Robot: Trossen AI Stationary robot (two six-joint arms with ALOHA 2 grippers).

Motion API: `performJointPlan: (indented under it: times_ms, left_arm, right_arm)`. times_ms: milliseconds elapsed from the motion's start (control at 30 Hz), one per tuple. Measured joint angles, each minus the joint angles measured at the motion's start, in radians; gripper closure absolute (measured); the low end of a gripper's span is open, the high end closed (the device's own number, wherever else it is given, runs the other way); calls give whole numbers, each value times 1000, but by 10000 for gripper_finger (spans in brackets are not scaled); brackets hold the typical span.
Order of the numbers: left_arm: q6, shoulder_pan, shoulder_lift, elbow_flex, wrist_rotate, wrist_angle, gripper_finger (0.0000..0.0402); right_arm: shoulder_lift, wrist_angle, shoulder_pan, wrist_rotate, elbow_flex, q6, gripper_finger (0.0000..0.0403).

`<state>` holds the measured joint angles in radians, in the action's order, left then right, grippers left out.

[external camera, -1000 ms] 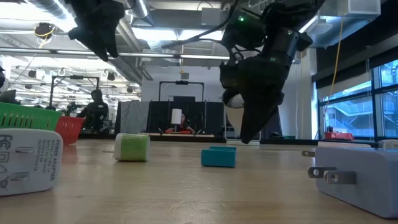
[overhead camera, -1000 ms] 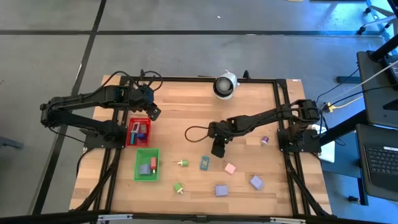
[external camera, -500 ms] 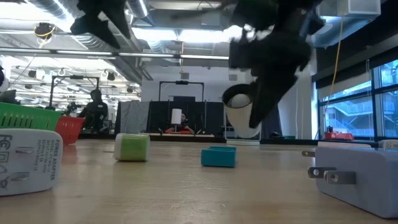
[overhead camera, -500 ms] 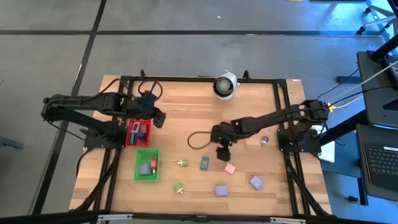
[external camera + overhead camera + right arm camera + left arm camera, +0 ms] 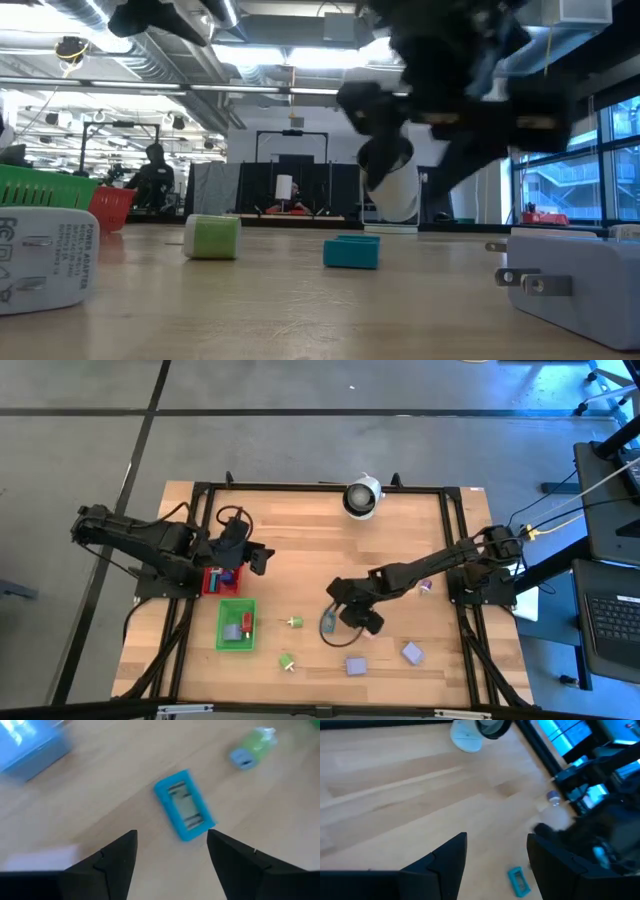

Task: Pick & Place Office items
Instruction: Put the light blue digital timer into the red bin

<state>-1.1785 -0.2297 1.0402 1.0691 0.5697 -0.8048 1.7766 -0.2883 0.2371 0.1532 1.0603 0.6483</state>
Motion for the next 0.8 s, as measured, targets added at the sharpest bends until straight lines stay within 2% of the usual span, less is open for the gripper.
performJointPlan:
  times_ms: [167, 300, 433, 700, 800]
  left_arm:
    - [-41, -61, 34, 0, 42, 44, 199]
    - [-40, -87, 80, 0, 42, 81, 199]
    - [-42, -92, 124, 0, 41, 96, 199]
    - [-83, -90, 177, 0, -15, 99, 199]
    - [-109, -90, 183, 0, -46, 99, 199]
  right_arm:
    - [32, 116, -23, 26, 0, -38, 158]
    - [57, 158, -24, 105, 0, -57, 158]
    - [95, 202, -24, 132, 6, -58, 157]
    - [208, 191, -24, 152, 106, -64, 157]
    - [239, 123, -24, 188, 145, -65, 157]
